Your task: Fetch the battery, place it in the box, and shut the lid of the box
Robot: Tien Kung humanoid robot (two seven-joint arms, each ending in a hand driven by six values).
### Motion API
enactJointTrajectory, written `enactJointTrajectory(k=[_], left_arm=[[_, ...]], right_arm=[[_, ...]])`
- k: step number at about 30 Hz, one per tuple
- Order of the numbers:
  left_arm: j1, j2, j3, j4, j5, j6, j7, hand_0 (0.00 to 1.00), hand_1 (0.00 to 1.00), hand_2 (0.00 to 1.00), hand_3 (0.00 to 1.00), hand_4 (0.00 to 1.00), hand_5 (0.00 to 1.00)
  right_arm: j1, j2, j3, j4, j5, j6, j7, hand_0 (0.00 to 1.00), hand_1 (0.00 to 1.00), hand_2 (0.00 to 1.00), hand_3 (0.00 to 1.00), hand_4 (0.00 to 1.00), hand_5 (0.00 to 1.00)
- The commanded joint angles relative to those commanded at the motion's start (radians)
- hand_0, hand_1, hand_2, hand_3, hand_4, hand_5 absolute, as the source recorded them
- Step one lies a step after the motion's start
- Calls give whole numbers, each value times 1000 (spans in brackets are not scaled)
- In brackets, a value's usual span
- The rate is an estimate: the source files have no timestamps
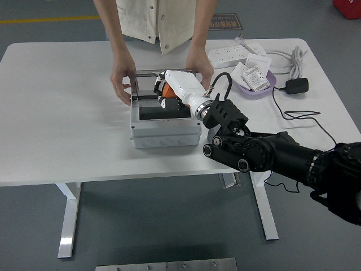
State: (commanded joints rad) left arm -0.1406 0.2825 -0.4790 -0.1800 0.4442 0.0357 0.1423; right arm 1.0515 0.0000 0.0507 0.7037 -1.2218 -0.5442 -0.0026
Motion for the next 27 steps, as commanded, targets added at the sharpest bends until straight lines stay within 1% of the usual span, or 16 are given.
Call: enactJointTrajectory(k=[5,6,11,12,22,27], left_arm=[[0,3,-1,0,4,0,1,632,779,693,703,693,242],[1,3,-1,0,5,0,2,632,778,693,702,691,238],[-1,3,2,0,5,0,2,632,778,693,702,691,238],[-2,3,4,0,4,0,2,632,778,690,701,687,235],[-5,4,0,0,12,0,6,632,778,689,700,684,232],[-4,3,-2,0,14,0,7,632,778,689,700,684,230]], right_arm=[[13,0,-26,-23,67,-19,14,142,205,278,227,2,2],[16,0,-28,-24,74,-21,16,159,211,287,233,2,2],[26,0,-41,-25,89,-26,19,159,211,287,233,2,2],[27,0,-42,-25,87,-25,18,181,223,298,241,2,2],[30,0,-37,-7,68,-17,26,184,225,300,243,2,2],[27,0,-43,18,84,-29,50,188,227,301,244,2,2]])
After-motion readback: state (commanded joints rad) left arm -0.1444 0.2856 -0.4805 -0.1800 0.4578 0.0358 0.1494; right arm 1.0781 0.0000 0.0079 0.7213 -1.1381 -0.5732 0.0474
